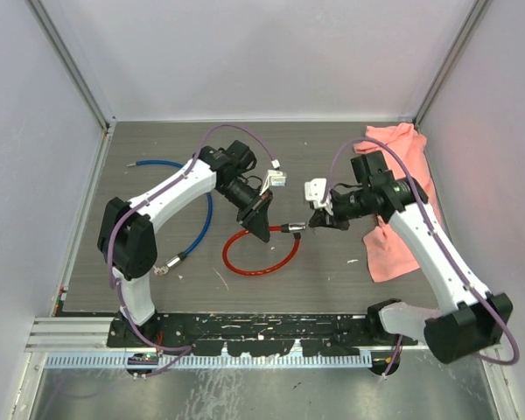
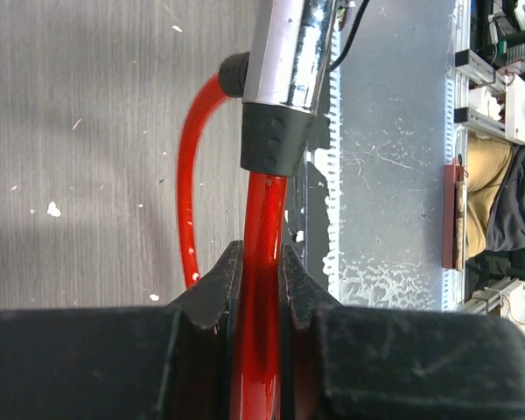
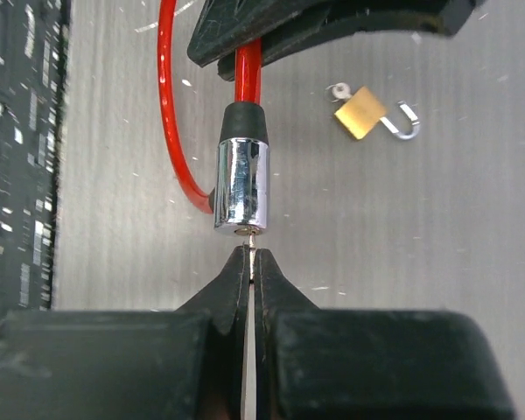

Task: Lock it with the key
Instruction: Remove the key from the lock, then place the lock at the center of the board.

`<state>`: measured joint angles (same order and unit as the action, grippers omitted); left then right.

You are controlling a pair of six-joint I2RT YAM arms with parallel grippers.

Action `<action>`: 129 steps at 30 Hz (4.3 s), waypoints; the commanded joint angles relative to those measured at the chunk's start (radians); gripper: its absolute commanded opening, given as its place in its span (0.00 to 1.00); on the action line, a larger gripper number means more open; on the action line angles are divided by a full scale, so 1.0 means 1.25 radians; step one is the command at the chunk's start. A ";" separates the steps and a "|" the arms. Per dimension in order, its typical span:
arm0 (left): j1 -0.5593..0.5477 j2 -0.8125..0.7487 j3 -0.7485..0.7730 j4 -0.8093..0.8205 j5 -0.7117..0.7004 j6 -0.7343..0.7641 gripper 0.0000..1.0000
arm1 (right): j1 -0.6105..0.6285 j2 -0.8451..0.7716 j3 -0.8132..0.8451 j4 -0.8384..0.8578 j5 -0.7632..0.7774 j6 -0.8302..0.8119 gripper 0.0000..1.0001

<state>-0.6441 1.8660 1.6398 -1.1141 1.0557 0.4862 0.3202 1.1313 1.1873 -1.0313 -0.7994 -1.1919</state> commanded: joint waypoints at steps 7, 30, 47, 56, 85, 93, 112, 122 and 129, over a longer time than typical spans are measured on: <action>0.015 -0.039 -0.037 -0.023 -0.090 -0.034 0.00 | -0.048 0.232 0.192 -0.249 -0.204 0.199 0.01; -0.028 -0.186 -0.179 0.229 -0.139 -0.186 0.00 | 0.024 0.102 0.046 0.043 -0.087 0.283 0.01; 0.077 0.022 -0.058 -0.013 0.206 -0.093 0.00 | -0.024 -0.019 0.012 0.012 -0.012 -0.066 0.01; 0.075 0.186 0.082 -0.530 0.319 0.432 0.00 | -0.025 0.019 0.091 -0.043 -0.078 0.008 0.01; -0.075 -0.320 -0.292 0.626 -0.439 -0.201 0.00 | -0.004 -0.067 0.071 0.074 0.165 0.037 0.01; -0.046 -0.275 -0.284 0.491 -0.252 -0.209 0.00 | 0.018 -0.046 0.069 0.082 0.156 -0.002 0.01; -0.048 -0.251 -0.246 0.266 -0.250 -0.211 0.00 | -0.022 0.124 0.305 -0.098 -0.122 0.242 0.01; 0.001 -0.250 -0.240 0.185 -0.029 -0.162 0.00 | -0.009 -0.045 0.151 -0.092 -0.023 0.004 0.01; 0.003 -0.300 -0.249 0.240 -0.125 -0.218 0.00 | -0.045 -0.007 0.082 0.134 0.094 0.328 0.01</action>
<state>-0.6376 1.5745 1.3106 -0.8799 0.8928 0.2737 0.3065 1.0630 1.3735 -1.1313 -0.7803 -1.0363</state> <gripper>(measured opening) 0.128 0.050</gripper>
